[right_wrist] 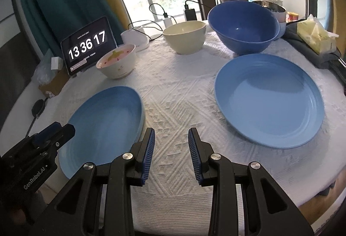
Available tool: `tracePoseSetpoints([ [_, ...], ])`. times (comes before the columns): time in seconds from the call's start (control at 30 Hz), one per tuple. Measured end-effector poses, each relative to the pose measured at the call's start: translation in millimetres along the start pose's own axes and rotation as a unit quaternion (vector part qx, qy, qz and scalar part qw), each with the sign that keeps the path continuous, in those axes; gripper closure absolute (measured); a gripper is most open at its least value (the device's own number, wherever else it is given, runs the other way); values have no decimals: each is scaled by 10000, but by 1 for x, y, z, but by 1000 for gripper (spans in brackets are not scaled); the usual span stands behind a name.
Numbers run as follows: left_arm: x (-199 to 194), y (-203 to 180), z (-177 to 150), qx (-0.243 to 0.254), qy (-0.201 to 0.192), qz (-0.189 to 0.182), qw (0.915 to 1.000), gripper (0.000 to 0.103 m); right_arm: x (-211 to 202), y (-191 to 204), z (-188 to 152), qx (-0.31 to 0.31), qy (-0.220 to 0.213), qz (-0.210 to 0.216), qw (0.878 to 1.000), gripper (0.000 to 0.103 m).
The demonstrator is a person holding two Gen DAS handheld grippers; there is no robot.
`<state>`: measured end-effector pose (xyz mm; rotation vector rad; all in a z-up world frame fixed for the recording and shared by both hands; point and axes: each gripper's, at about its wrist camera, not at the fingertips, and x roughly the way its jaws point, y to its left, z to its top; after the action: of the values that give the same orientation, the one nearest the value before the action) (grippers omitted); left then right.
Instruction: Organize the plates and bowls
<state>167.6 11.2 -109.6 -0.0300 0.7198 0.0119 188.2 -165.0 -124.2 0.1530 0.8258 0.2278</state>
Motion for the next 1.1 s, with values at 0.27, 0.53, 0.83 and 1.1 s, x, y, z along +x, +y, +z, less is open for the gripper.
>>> tracePoseSetpoints([
  [0.27,1,-27,9,167,-42,-67,9998,62,-7,-19,8,76,-135,10,9999,69],
  [0.53,4,-57,18,344,-48,-83,9994,61,-12,-46,14,238,-247,20,9994,69],
  [0.83,11,-95,24,572,8,-139,9983,61,-18,-78,18,349,-363,-78,9987,69],
  [1.1,19,-126,27,717,81,-252,9971,61,-22,-109,20,523,-399,-185,9977,69],
])
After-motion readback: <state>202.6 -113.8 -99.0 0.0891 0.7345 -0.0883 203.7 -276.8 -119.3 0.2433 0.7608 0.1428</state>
